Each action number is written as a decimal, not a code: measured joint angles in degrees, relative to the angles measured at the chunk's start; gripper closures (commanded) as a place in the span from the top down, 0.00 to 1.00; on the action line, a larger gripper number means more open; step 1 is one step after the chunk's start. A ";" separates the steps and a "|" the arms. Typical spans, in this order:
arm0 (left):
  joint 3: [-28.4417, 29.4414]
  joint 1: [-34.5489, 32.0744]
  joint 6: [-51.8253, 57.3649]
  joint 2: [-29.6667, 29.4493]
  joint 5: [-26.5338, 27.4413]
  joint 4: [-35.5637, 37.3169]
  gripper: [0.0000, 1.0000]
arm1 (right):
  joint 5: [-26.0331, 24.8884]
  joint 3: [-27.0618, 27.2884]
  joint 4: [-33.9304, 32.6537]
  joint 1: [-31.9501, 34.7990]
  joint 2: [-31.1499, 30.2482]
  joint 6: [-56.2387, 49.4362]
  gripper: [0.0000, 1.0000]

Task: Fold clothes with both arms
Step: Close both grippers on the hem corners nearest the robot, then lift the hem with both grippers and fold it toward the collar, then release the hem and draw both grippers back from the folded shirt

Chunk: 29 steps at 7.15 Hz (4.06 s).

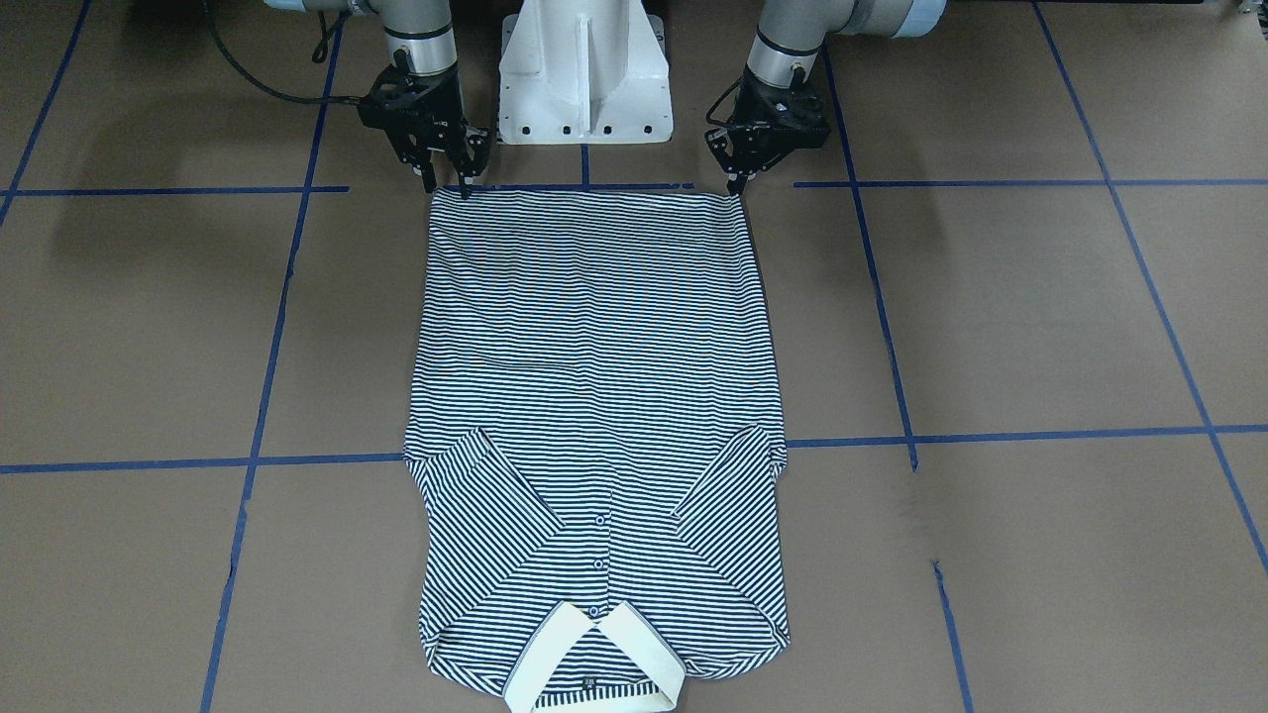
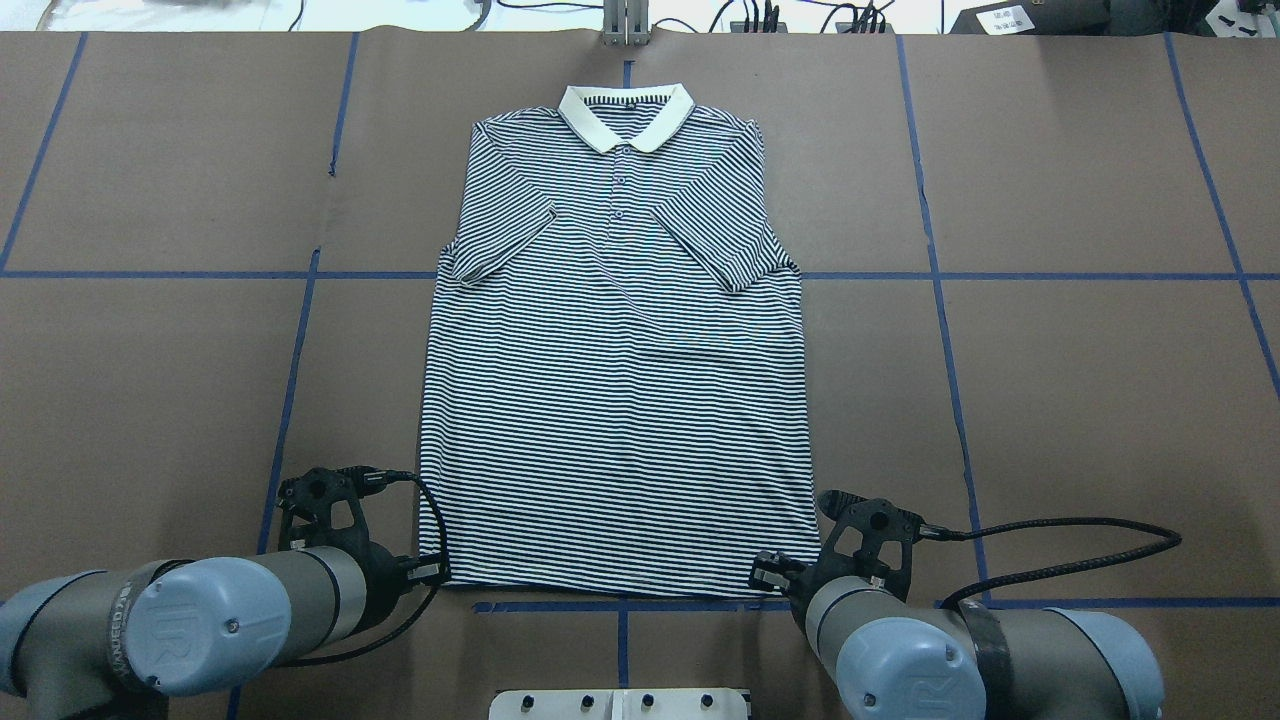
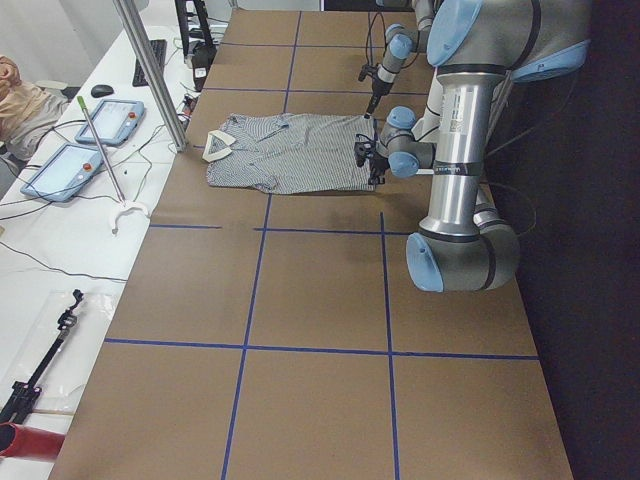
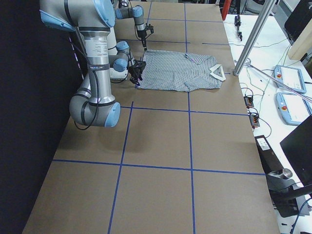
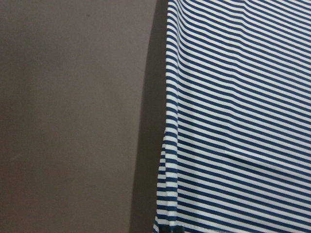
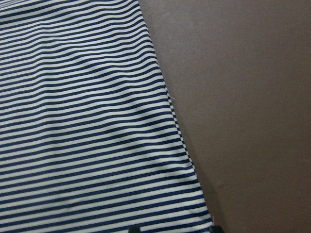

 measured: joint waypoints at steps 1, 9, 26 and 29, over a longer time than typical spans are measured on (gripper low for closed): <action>0.00 0.00 0.00 -0.05 -0.18 -0.03 0.00 | -0.31 -0.59 -0.14 -0.01 -0.07 -0.02 0.54; -0.85 -0.05 0.05 -0.10 -0.64 0.09 0.00 | -0.87 0.84 -0.92 0.36 -0.37 -0.45 0.00; 27.67 -35.67 35.27 -26.40 -14.98 3.13 0.00 | 23.48 -36.71 10.21 40.72 27.93 -28.18 0.00; 33.80 -35.14 35.33 -27.06 -14.73 -2.17 0.04 | 22.66 -41.92 13.33 40.83 29.50 -28.36 0.14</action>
